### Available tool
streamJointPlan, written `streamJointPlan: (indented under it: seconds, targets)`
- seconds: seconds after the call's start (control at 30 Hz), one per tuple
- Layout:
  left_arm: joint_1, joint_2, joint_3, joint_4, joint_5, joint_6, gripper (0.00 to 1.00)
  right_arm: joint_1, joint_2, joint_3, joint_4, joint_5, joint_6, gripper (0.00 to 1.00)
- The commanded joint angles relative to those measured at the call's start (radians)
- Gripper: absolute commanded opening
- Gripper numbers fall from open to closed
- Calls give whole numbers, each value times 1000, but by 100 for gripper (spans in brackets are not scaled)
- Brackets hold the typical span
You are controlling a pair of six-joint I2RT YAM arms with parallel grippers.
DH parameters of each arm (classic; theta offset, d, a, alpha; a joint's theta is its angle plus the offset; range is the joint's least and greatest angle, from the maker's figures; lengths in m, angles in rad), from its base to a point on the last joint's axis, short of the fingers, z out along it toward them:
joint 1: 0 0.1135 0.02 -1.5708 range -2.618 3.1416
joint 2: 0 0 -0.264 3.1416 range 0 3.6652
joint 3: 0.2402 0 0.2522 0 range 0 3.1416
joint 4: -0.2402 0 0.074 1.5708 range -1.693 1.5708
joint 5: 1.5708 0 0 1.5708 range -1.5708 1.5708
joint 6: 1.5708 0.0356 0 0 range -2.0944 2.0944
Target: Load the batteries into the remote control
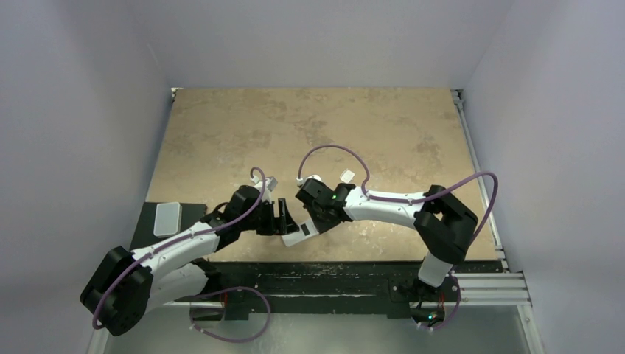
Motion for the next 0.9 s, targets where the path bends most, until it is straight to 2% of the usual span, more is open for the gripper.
streamJointPlan:
  seconds: [0.0, 0.33, 0.87]
  targets:
    - [2, 1, 13, 31, 10, 8, 73, 5, -1, 1, 1, 17, -12, 24]
    - [1, -1, 13, 31, 10, 8, 73, 5, -26, 1, 0, 7, -15, 6]
    - [2, 6, 13, 31, 13, 11, 73, 13, -84, -17, -37, 10, 16, 2]
